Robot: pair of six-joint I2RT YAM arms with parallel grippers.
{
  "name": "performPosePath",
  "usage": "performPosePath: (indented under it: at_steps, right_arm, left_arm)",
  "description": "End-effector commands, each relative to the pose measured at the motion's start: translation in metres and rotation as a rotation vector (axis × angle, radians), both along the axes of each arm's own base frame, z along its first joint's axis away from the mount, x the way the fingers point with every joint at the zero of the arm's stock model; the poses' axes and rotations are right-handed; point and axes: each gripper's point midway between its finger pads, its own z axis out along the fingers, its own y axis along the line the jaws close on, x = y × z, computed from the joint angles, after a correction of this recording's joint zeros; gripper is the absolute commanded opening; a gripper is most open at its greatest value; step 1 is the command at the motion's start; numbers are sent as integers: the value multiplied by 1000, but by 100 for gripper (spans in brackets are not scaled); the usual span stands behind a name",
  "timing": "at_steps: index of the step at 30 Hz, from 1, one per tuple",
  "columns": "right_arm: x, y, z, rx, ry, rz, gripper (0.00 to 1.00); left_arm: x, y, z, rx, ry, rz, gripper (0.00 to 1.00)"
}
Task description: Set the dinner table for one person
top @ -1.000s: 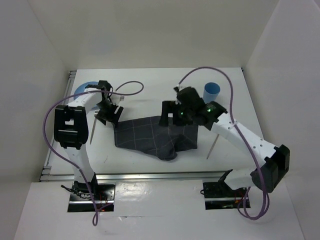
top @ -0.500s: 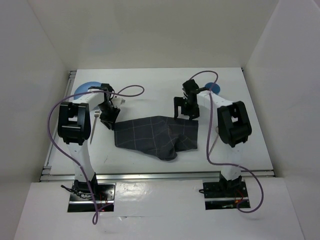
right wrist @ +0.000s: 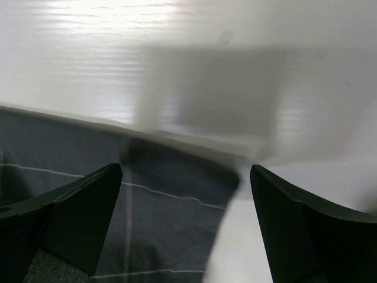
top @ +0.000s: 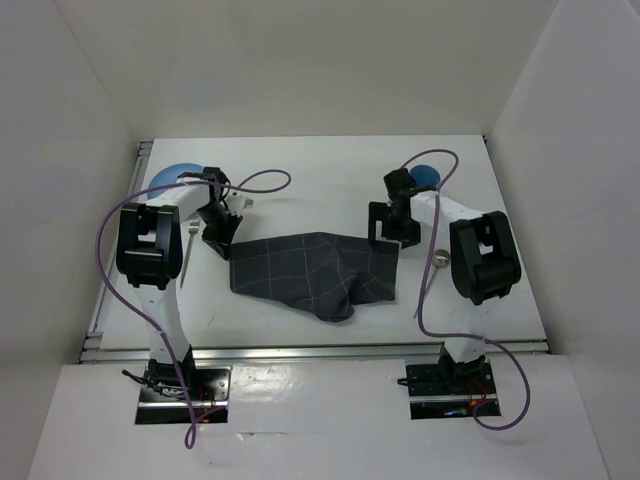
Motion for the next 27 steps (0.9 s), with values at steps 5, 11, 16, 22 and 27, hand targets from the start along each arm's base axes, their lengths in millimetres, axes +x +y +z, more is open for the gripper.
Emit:
performPosePath:
  at_steps: [5,11,16,22,27]
  right_arm:
    - [-10,-19,-6,44,-3,-20,99]
    - [-13,-11,-15,90,-9,-3,90]
    - [-12,-3,-12,133,-21,14,55]
    - [-12,-5,-6,127,-34,11,34]
    - [-13,-5,-2,127,-37,12,4]
  left_arm:
    - [7,-9,12,-20,-14,-5,0]
    - [8,-13,11,-20,-14,-14,22]
    - [7,-13,8,-20,-3,-5,44]
    - [29,-14,23,-22,-102,14,58]
    - [29,-24,24,-98,-50,21,54]
